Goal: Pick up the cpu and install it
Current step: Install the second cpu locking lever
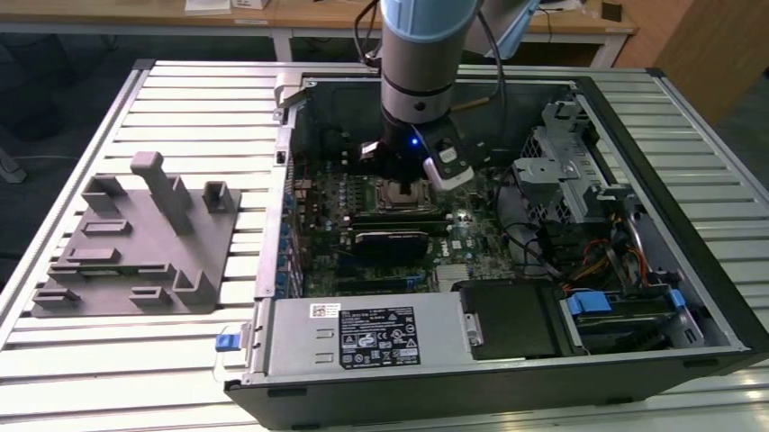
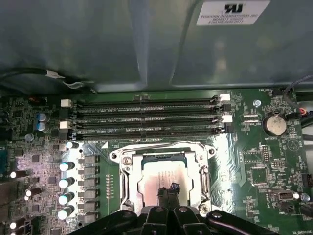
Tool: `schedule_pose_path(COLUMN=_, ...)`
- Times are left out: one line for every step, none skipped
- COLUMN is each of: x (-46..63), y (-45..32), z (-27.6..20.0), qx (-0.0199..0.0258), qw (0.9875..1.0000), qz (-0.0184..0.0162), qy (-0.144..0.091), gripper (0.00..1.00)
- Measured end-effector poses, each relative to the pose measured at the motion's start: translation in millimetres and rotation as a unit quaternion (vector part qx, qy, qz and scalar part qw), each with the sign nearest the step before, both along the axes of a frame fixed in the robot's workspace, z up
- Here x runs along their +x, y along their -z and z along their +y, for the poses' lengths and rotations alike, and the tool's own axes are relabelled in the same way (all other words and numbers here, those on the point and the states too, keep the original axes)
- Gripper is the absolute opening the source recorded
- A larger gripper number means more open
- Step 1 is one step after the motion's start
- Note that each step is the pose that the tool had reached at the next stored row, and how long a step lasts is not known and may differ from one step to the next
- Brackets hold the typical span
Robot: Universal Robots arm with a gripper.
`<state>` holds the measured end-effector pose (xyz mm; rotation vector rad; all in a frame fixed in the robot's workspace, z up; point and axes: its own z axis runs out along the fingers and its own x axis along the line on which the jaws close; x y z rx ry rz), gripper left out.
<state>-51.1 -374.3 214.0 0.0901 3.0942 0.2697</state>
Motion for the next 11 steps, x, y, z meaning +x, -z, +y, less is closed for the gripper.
schedule_pose_path(x=0.0, y=-2.6, z=0.1, qx=-0.0001, qw=1.0000, qz=0.0000, qy=0.000, gripper=0.11)
schedule_pose_path(x=0.0, y=-4.8, z=0.2, qx=0.0000, qw=1.0000, qz=0.0000, qy=0.000, gripper=0.11)
schedule_pose_path(x=0.0, y=-6.3, z=0.2, qx=0.0000, qw=1.0000, qz=0.0000, qy=0.000, gripper=0.11)
schedule_pose_path(x=0.0, y=-6.5, z=0.2, qx=0.0001, qw=1.0000, qz=0.0000, qy=0.000, gripper=0.11)
schedule_pose_path(x=0.0, y=-6.5, z=0.2, qx=0.0001, qw=1.0000, qz=0.0000, qy=0.000, gripper=0.11)
schedule_pose_path(x=0.0, y=-6.5, z=0.2, qx=0.0001, qw=1.0000, qz=0.0000, qy=0.000, gripper=0.11)
schedule_pose_path(x=0.0, y=-6.5, z=0.2, qx=0.0001, qw=1.0000, qz=0.0000, qy=0.000, gripper=0.11)
schedule_pose_path(x=0.0, y=-6.6, z=0.2, qx=0.0000, qw=1.0000, qz=0.0000, qy=0.000, gripper=0.11)
schedule_pose_path(x=0.0, y=-6.7, z=0.2, qx=0.0000, qw=1.0000, qz=0.0000, qy=0.000, gripper=0.11)
schedule_pose_path(x=0.0, y=-6.7, z=0.2, qx=0.0000, qw=1.0000, qz=0.0000, qy=0.000, gripper=0.11)
schedule_pose_path(x=0.0, y=-6.7, z=0.2, qx=0.0000, qw=1.0000, qz=0.0000, qy=0.000, gripper=0.11)
